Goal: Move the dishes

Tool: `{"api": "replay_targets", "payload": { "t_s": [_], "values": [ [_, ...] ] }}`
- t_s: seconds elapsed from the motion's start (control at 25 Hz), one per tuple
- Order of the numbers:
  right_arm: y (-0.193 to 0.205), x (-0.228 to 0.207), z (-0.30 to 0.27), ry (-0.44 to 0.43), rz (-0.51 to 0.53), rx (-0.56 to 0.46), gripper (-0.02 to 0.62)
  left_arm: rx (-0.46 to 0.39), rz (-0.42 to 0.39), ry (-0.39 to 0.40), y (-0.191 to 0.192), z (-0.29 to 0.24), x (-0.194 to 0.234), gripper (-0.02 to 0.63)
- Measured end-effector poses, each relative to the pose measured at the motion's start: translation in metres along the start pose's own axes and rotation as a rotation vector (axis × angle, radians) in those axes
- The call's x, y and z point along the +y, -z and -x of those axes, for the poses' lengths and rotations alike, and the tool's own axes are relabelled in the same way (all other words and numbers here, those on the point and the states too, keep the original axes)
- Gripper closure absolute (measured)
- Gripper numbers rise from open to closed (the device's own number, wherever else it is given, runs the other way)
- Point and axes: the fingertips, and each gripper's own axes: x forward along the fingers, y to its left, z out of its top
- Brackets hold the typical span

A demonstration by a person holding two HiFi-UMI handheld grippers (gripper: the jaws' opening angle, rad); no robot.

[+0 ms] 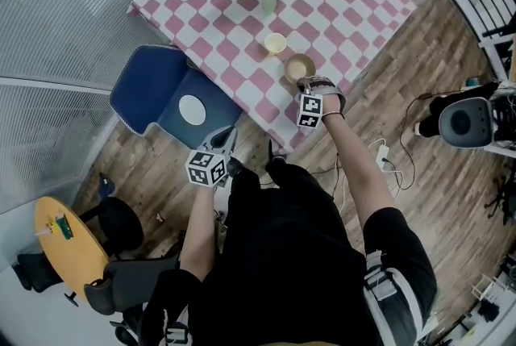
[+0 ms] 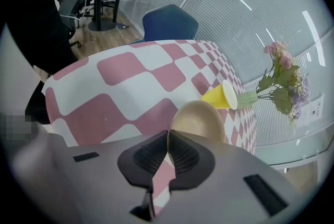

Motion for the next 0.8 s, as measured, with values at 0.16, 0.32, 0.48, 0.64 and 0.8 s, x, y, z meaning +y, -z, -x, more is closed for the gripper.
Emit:
{"api": "replay_targets", "payload": {
  "t_s": [0.16, 0.32, 0.48, 0.64, 0.8],
  "values": [
    [0.015, -0.013, -0.007, 0.004, -0.004, -0.001, 0.568, -0.008, 0.002, -0.009, -0.007, -0.015, -0.008, 0.584],
    [0.025, -0.023, -0.011, 0.01, -0.003, -0.005, 0.568, -0.005, 0.003, -0.017, -0.011, -0.026, -0.015, 0.584],
    [0.038, -0.034, -0.014, 0.026, 0.021, 0.004, 0.568, -0.003, 0.003, -0.023, -0.016, -0.037, -0.02, 0.584],
    [0.056, -0.044, -0.013, 0.034, 0.017, 0.016, 0.566, -0.006, -0.008, -0.017, -0.025, -0.048, -0.028, 0.584],
    [0.064, -0.05, -0.01, 0.047, 0.001, 0.017, 0.563, -0.005, -0.018, -0.008, -0.031, -0.053, -0.033, 0.584]
  ]
}}
